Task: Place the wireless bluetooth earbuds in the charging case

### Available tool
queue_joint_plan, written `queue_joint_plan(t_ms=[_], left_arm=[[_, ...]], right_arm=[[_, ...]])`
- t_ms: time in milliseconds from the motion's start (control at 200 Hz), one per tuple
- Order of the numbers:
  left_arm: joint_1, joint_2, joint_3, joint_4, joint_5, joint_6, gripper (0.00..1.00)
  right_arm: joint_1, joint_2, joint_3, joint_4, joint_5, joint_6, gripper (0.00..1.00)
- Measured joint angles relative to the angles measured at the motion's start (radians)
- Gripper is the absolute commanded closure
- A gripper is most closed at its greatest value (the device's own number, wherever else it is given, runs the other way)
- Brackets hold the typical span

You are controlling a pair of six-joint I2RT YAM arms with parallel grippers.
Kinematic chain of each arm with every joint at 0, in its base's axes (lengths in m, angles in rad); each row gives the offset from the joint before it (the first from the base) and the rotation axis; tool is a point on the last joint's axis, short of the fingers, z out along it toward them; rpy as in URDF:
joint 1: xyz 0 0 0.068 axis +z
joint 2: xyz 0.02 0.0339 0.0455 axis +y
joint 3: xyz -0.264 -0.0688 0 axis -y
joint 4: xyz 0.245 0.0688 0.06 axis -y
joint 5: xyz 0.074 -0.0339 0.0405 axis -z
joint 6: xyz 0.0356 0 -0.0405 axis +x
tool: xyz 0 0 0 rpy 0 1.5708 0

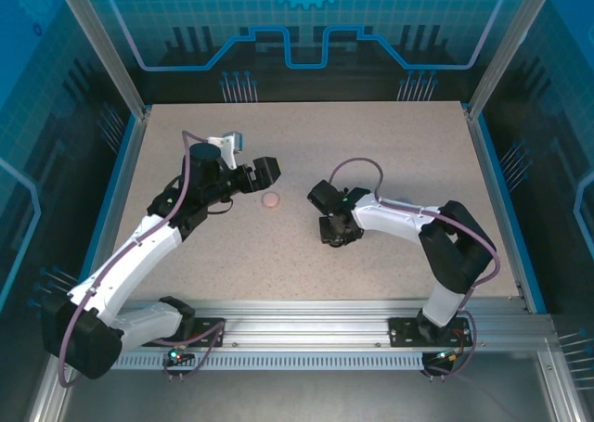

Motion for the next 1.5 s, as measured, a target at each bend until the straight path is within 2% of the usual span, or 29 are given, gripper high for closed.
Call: queue_joint_plan(t_ms=[135,275,515,675,825,900,1056,1186,1351,1501], left_arm=[[-0.009,0.001,0.0,0.0,-0.015,0.0,0.01],[-0.017,0.01,0.0,0.0,-0.027,0.0,0.01],[-0.019,0.027,0.0,0.0,-0.03,0.001,0.01],[-0.019,0.028,0.001,0.0,-0.03,0.003,0.01],[-0.019,0.029,0.001,0.0,-0.03,0.004,0.01],[-0.019,0.029,0.001,0.0,-0.03,0.004,0.01],[-0.019,0.027,-0.026,0.047,-0.029,0.003,0.01],[-0.019,0.014,-0.148,0.165,-0.029,-0.006,0.01],[-0.019,0.007,-0.318,0.324,-0.026,-0.042,0.01],[-0.025,0.044,-0.373,0.487,-0.016,-0.06,0.01]], right_arm=[[0.001,0.053,0.014,0.004,0.0,0.011,0.68],[0.002,0.083,0.046,0.008,-0.001,0.02,0.54],[0.008,0.121,0.082,-0.023,0.0,0.032,0.46],[0.012,0.13,0.098,-0.037,0.001,0.032,0.5],[0.012,0.132,0.106,-0.048,0.001,0.025,0.65],[0.012,0.132,0.106,-0.049,0.0,0.024,0.69],[0.006,0.127,0.107,-0.051,-0.008,0.024,0.7],[-0.02,0.1,0.115,-0.057,-0.058,0.028,0.71],[-0.105,0.018,0.212,-0.053,-0.124,0.074,0.72],[-0.191,-0.015,0.343,-0.026,-0.173,0.158,0.71]])
